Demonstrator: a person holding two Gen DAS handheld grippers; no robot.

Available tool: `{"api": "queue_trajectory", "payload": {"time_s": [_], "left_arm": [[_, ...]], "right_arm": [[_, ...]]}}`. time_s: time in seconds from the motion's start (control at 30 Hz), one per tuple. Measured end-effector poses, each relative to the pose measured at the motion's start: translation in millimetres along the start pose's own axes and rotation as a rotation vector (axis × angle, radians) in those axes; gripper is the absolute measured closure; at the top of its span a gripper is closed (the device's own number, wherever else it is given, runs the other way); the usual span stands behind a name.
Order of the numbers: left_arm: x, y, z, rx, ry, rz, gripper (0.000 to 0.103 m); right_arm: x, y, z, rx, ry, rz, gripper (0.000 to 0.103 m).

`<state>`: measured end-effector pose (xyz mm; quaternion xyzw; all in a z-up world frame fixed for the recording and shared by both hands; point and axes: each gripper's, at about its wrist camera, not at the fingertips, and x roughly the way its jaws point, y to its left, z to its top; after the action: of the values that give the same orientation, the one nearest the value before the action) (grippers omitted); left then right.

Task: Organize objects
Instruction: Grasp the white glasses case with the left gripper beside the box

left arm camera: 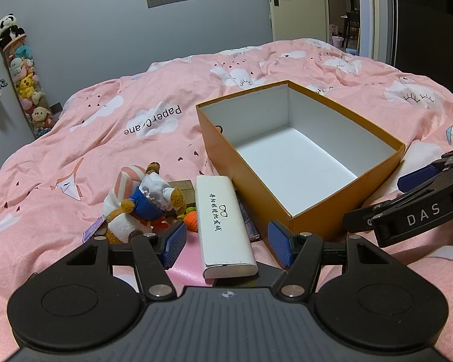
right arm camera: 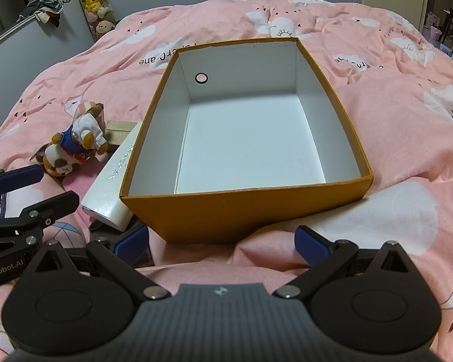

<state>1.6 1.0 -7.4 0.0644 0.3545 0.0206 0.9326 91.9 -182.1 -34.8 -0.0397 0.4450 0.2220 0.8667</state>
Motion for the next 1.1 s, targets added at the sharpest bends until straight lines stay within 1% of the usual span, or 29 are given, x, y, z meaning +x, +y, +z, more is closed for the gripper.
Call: {"api": "queue_trajectory", "payload": {"time_s": [0.47, 0.57, 0.7, 0.73, 0.77, 0.8, 0.83, 0.9, 1.0, 1.03, 1.1], "left_arm": [[1, 0, -1, 0.002, 0.003, -0.001, 0.030], [-1, 0, -1, 0.003, 0.004, -0.015, 0.031], [-2, 10, 3, -0.026, 0.016, -0.050, 0.032], [-2, 13, 4, -0.036, 0.019, -0.056, 0.033], [-2, 17, 6, -0.044, 0.023, -0.063, 0.037], [-1, 20, 8, -0.054, 0.030, -0.071, 0.041], [0, 23, 10, -0.061, 0.035, -0.081, 0.042], [3, 30, 15, -0.087, 0.050, -0.108, 0.043], [14, 43, 22, -0.147, 0.096, -0.144, 0.043], [19, 46, 25, -0.155, 0.109, -0.155, 0.043], [30, 47, 30, -0.138, 0.134, -0.166, 0.041]], "right_arm": [[1, 0, -4, 0.002, 0.009, -0.003, 0.001], [0, -1, -2, 0.000, 0.006, -0.002, 0.001], [-13, 0, 3, -0.032, -0.055, -0.006, 0.001], [-17, 2, 6, -0.049, -0.073, -0.006, 0.001], [-21, 4, 9, -0.070, -0.088, -0.003, 0.001], [-24, 6, 12, -0.089, -0.100, 0.005, 0.003], [-26, 8, 17, -0.107, -0.108, 0.019, 0.011], [-28, 11, 28, -0.137, -0.107, 0.050, 0.021], [-24, 19, 45, -0.167, -0.109, 0.084, 0.025], [-21, 23, 50, -0.182, -0.107, 0.092, 0.030], [-12, 31, 59, -0.214, -0.089, 0.099, 0.035]]}}
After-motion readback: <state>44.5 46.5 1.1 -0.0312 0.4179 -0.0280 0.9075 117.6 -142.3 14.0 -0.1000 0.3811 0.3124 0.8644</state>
